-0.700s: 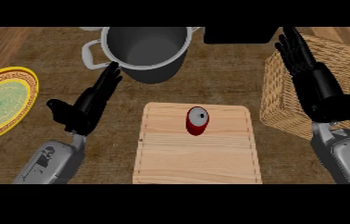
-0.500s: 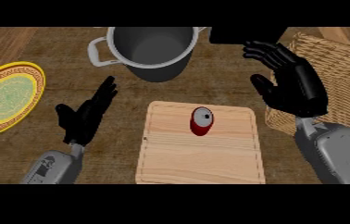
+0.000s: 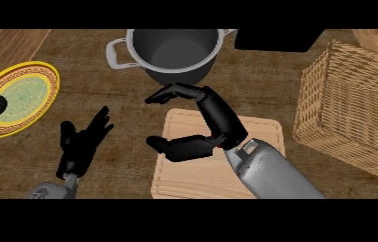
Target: Pick the can from the cutting board and place it in the basket
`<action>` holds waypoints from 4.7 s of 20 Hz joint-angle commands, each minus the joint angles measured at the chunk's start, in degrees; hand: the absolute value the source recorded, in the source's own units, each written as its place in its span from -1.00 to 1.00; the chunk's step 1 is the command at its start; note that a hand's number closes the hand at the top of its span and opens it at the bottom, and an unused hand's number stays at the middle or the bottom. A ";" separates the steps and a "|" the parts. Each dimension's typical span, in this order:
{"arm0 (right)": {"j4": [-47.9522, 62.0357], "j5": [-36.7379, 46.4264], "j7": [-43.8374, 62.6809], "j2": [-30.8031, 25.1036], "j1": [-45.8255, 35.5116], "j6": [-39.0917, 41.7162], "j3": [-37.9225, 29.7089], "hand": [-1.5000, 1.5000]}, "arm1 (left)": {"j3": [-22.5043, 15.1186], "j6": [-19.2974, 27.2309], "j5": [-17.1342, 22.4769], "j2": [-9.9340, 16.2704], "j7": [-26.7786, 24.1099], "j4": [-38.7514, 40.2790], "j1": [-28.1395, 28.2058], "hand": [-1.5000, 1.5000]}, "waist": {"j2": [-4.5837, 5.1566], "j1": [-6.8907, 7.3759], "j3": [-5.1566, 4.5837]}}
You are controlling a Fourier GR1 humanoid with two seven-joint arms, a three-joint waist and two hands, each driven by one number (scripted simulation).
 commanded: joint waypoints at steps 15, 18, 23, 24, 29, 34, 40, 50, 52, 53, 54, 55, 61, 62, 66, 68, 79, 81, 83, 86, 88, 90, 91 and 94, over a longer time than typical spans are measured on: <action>-4.76 17.53 44.82 -22.37 -30.78 21.93 2.28 -1.00 | 1.02 2.12 0.53 1.85 3.34 -1.52 9.71 0.00 | -1.03 -4.86 -0.34; -7.00 9.36 50.20 -24.04 -33.18 31.89 0.67 -1.00 | 0.78 3.83 -0.42 1.20 4.61 -1.53 8.72 0.00 | -0.78 -5.01 -0.31; -6.77 -2.22 57.21 -27.61 -35.02 44.89 -1.48 -1.00 | 2.03 2.00 0.22 2.18 4.09 -1.22 8.53 0.00 | -0.36 -4.81 -0.30; -5.64 -5.88 60.71 -27.41 -38.64 47.49 -3.07 -1.00 | 2.04 2.33 0.31 2.81 5.11 -3.74 8.99 0.00 | -0.58 -4.23 -0.32; -9.33 -9.73 59.90 -34.00 -34.44 50.15 -3.17 -1.00 | 1.55 1.68 0.04 2.70 6.14 -4.86 10.00 0.00 | -0.33 -4.50 -0.19; -9.89 -14.14 62.71 -33.79 -36.02 49.02 -5.00 -1.00 | 4.21 -0.49 1.54 3.95 7.36 -4.86 8.51 0.00 | -0.21 -4.05 -0.23; -12.86 -4.58 61.53 -27.20 -29.17 41.37 -0.70 -1.00 | 1.46 3.77 -2.92 2.28 7.85 -10.21 12.51 0.00 | -0.06 -3.16 -0.20; -11.47 11.55 51.01 -23.35 -16.13 39.29 2.63 -1.00 | 3.94 -1.18 -2.23 -0.21 3.00 -2.29 11.26 0.00 | 0.28 -3.32 -0.20; -10.19 13.45 53.07 -20.41 -17.19 39.79 4.27 -1.00 | 1.32 2.84 -4.85 -1.39 6.92 -7.77 12.17 0.00 | 0.14 -3.00 -0.17; -9.83 13.96 52.42 -21.06 -16.56 41.16 4.02 -1.00 | 4.40 -0.43 -2.81 -0.17 5.10 -4.11 10.00 0.00 | 0.20 -3.30 -0.20; -8.27 16.10 48.56 -21.91 -14.29 39.94 4.28 -1.00 | 4.08 -1.35 -2.50 -0.26 5.57 -3.52 9.92 0.00 | 0.31 -3.31 -0.19; -8.09 16.53 51.13 -18.94 -14.23 39.15 5.45 -1.00 | 2.94 0.37 -4.39 -1.15 3.94 -4.52 12.37 0.00 | 0.21 -3.09 -0.19; -3.45 24.57 43.89 -16.13 -10.33 37.23 5.78 -1.00 | 5.06 -0.81 -3.70 -0.14 7.00 -6.93 11.97 0.00 | 0.34 -2.74 -0.17; -6.29 25.02 44.00 -17.35 -7.54 37.49 5.47 -1.00 | 3.84 0.21 -4.87 -1.58 7.46 -7.60 11.86 0.00 | 0.20 -3.22 -0.16; -5.61 27.70 41.78 -16.08 -6.54 37.73 4.98 -1.00 | 4.75 -1.12 -5.97 -2.57 4.06 -2.82 11.33 0.00 | 0.22 -3.44 -0.19; -3.93 28.77 42.60 -14.22 -7.86 38.81 3.15 -1.00 | 5.53 -1.50 -5.67 -0.28 8.06 -8.66 12.08 0.00 | 0.15 -3.16 -0.17; 1.14 37.92 35.20 -9.38 -2.31 35.35 4.18 -1.00 | 7.39 -2.89 -6.90 -1.69 7.38 -7.18 13.10 0.00 | 0.18 -3.12 -0.17; 2.94 39.21 35.70 -7.46 -3.16 34.99 4.10 -1.00 | 6.53 -3.03 -7.83 -2.65 7.46 -5.59 12.34 0.00 | 0.22 -3.15 -0.18; 6.72 41.19 32.48 -8.80 -2.69 34.75 3.66 -1.00 | 6.62 -1.65 -8.05 -3.89 7.98 -7.55 12.68 0.00 | 0.24 -3.09 -0.17; 5.61 39.66 35.49 -9.00 -3.58 40.88 2.82 -1.00 | 5.64 -0.65 -10.03 -4.99 7.79 -6.46 12.45 0.00 | 0.19 -3.40 -0.19; 6.14 41.01 36.25 -7.69 -3.18 41.27 2.84 -1.00 | 7.82 -4.23 -8.37 -3.19 4.80 -5.88 14.59 0.00 | 0.16 -3.27 -0.21; 4.15 43.38 37.07 -6.11 0.67 39.28 4.77 -1.00 | 8.60 -4.85 -7.71 -2.57 6.23 -8.28 15.40 0.00 | 0.08 -3.30 -0.19; 5.70 43.41 34.97 -7.05 0.36 39.96 3.26 -1.00 | 8.72 -3.79 -8.07 -3.51 8.97 -7.66 12.06 0.00 | 0.14 -3.42 -0.18; 10.37 47.11 31.60 -4.95 1.62 36.02 5.40 -1.00 | 9.96 -3.49 -8.77 -4.88 8.18 -1.83 7.81 0.00 | 0.26 -3.61 -0.20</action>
